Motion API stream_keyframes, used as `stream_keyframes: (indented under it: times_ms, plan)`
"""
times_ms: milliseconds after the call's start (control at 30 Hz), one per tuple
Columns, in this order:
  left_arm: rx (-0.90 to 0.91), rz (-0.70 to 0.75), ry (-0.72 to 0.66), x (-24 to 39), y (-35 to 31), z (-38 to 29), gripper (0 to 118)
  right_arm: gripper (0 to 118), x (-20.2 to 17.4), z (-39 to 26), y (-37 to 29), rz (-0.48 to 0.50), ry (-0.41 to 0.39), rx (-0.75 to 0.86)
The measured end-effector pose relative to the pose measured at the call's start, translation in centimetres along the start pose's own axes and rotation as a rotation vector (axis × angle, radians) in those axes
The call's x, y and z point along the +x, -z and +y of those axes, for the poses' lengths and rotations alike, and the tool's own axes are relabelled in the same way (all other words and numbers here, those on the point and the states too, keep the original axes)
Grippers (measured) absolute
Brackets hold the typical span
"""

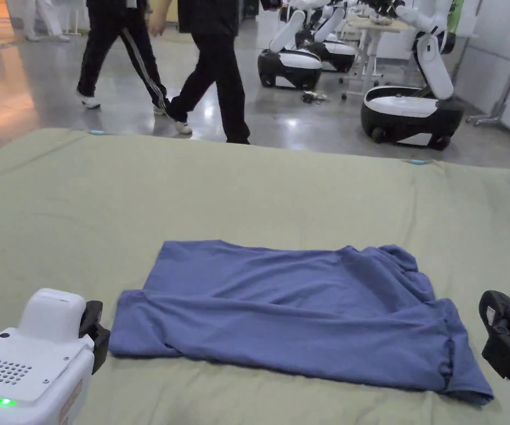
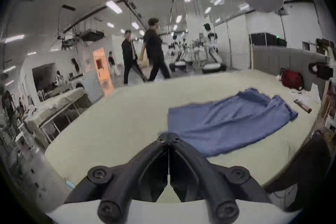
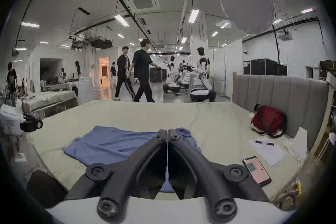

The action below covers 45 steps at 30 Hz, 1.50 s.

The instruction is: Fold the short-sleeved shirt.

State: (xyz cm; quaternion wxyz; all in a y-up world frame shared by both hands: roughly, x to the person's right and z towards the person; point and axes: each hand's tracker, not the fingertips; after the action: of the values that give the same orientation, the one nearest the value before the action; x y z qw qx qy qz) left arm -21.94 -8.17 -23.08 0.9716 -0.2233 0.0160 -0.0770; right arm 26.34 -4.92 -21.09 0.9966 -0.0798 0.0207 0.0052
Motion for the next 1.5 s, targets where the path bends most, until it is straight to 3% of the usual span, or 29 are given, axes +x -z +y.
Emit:
stream_keyframes:
  times_ms: [167,200,233,267,300,500,567,600,633,667,700,767,900,1000,1033,1067,1100,1167,1367,1500]
  plan:
    - [-0.268,-0.095,0.012,-0.6,7.9,-2.0,0,6,1.0,-0.5,0.7,-0.028,-0.006,-0.052]
    - [-0.339,-0.095,0.035,-0.6,9.6,-2.2,6,6,1.3,-0.6,0.8,-0.036,-0.013,-0.059]
    - [-0.41,-0.084,0.067,-0.5,11.1,-2.4,36,6,1.7,-0.7,0.9,-0.041,-0.018,-0.068]
    - [-0.446,-0.07,0.11,-0.2,12.7,-2.9,76,6,2.1,-0.9,1.0,-0.048,-0.022,-0.083]
    - [-0.455,-0.053,0.144,0.0,13.8,-3.2,99,6,2.5,-1.0,1.2,-0.06,-0.028,-0.101]
    - [-0.427,-0.051,0.083,0.3,16.4,-3.1,94,9,5.5,-2.3,3.3,-0.116,-0.06,-0.268]
    - [-0.44,-0.054,0.088,0.9,16.5,-3.2,68,23,6.4,-3.2,5.0,-0.113,-0.06,-0.363]
    - [-0.432,-0.063,0.079,1.1,16.4,-3.1,40,40,6.8,-3.6,5.7,-0.106,-0.055,-0.399]
    - [-0.411,-0.098,0.058,1.3,16.2,-2.9,11,64,7.3,-4.2,6.6,-0.095,-0.048,-0.426]
    - [-0.406,-0.092,0.06,2.2,15.7,-2.7,11,76,7.6,-4.9,7.7,-0.089,-0.043,-0.472]
    - [-0.393,-0.077,0.085,3.0,15.5,-2.4,11,78,7.9,-5.6,8.9,-0.072,-0.036,-0.524]
    - [-0.405,-0.072,0.149,3.7,15.4,-2.1,9,78,8.6,-7.3,10.9,-0.065,-0.032,-0.566]
    - [-0.357,-0.069,0.113,3.0,14.2,-0.8,9,78,8.6,-10.7,14.8,-0.048,-0.07,-0.653]
    - [-0.338,-0.079,0.086,2.4,13.6,0.2,9,76,8.4,-12.1,16.9,-0.008,-0.043,-0.741]
    - [-0.337,-0.081,0.086,2.3,13.5,0.4,9,56,8.6,-12.0,16.8,0.024,0.008,-0.734]
    - [-0.337,-0.085,0.087,2.1,13.7,0.7,9,25,8.7,-11.5,16.8,0.068,0.076,-0.714]
    - [-0.337,-0.092,0.086,1.9,13.6,0.7,8,10,8.3,-10.7,16.7,0.027,0.055,-0.705]
    - [-0.329,-0.096,0.075,1.5,13.3,0.9,7,10,8.2,-9.4,15.8,0.031,0.034,-0.687]
    - [-0.28,-0.108,0.084,0.3,9.4,2.8,7,10,9.8,-3.2,10.8,0.064,0.165,-0.549]
    - [-0.258,-0.113,0.104,-1.0,5.2,3.3,7,10,10.3,-0.7,6.4,0.066,0.136,-0.515]
